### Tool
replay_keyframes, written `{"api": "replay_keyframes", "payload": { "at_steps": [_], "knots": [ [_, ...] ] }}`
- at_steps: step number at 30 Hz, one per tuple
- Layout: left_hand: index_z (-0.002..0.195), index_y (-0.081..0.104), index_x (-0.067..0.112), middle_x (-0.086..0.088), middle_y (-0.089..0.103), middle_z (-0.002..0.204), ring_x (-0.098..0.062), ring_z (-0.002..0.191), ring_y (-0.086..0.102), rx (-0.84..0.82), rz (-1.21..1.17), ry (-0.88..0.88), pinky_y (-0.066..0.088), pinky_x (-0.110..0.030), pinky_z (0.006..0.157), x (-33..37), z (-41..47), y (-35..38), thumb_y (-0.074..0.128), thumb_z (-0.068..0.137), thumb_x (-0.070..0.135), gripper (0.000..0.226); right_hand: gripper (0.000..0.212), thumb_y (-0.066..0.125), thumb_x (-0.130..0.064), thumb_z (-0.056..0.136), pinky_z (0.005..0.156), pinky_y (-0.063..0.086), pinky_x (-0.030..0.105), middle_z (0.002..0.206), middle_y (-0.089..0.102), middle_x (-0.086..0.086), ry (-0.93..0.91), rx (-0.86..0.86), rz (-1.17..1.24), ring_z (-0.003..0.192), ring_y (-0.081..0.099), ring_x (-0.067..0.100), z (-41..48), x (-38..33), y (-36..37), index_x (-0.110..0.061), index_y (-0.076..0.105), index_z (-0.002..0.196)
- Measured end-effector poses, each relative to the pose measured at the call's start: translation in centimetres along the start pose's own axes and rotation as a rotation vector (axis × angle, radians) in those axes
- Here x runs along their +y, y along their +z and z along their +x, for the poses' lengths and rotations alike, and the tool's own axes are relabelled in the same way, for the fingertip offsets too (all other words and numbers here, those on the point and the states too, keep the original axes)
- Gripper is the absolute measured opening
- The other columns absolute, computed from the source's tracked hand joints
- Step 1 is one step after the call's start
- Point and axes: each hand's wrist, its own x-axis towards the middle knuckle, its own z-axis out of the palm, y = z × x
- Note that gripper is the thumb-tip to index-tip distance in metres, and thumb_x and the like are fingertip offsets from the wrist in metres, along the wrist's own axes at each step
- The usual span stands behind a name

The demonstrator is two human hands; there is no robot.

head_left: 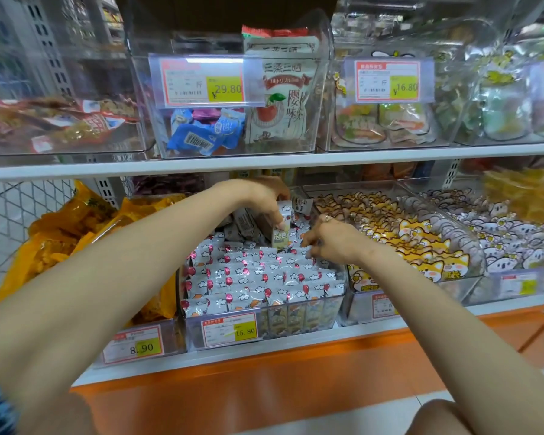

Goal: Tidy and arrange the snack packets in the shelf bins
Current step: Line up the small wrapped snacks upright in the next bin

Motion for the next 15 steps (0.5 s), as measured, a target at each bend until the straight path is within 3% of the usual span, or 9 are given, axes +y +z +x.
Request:
{"api": "replay_keyframes", "payload": {
  "at_steps": [7, 10, 12, 15],
  "knots": [
    [0.139, 0.039, 0.009, -0.008, 0.050, 0.138, -0.024, 0.119, 0.053, -0.055, -0.085, -0.029, 0.036, -0.040, 0.108, -0.6, 1.0, 1.0, 0.071, 0.074, 0.051, 0.083, 0.027, 0.055, -0.037, 0.091, 0.088, 0.040, 0.032, 0.118, 0.052, 0.008, -0.008, 0.063, -0.050, 0.114, 0.051, 0.025, 0.0, -0.1, 0.1, -0.032, 0.062, 0.117],
    [0.141, 0.036, 0.010, -0.005, 0.054, 0.134, -0.016, 0.114, 0.055, -0.136, -0.173, -0.058, 0.022, -0.038, 0.115, -0.7, 0.4, 0.7, 0.062, 0.085, 0.042, 0.070, 0.023, 0.054, -0.035, 0.091, 0.086, 0.040, 0.032, 0.117, 0.055, 0.007, -0.009, 0.084, -0.066, 0.112, 0.052, 0.025, 0.0, -0.1, 0.2, -0.030, 0.063, 0.112],
    [0.135, 0.046, 0.013, -0.001, 0.059, 0.126, -0.007, 0.107, 0.055, -0.198, -0.185, -0.080, 0.011, -0.037, 0.116, -0.9, -0.2, 0.4, 0.053, 0.091, 0.039, 0.051, 0.020, 0.053, -0.032, 0.091, 0.085, 0.041, 0.032, 0.116, 0.056, 0.007, -0.011, 0.102, -0.066, 0.111, 0.053, 0.025, 0.1, -0.1, 0.3, -0.029, 0.062, 0.109],
    [0.135, 0.046, 0.013, 0.003, 0.067, 0.110, 0.005, 0.079, 0.062, -0.221, -0.210, -0.075, 0.010, -0.038, 0.118, -0.9, -0.3, 0.8, 0.056, 0.090, 0.037, 0.052, 0.018, 0.053, -0.032, 0.091, 0.083, 0.041, 0.032, 0.114, 0.057, 0.007, -0.013, 0.122, -0.079, 0.109, 0.054, 0.026, 0.1, -0.2, 0.3, -0.029, 0.062, 0.105]
  ]
}}
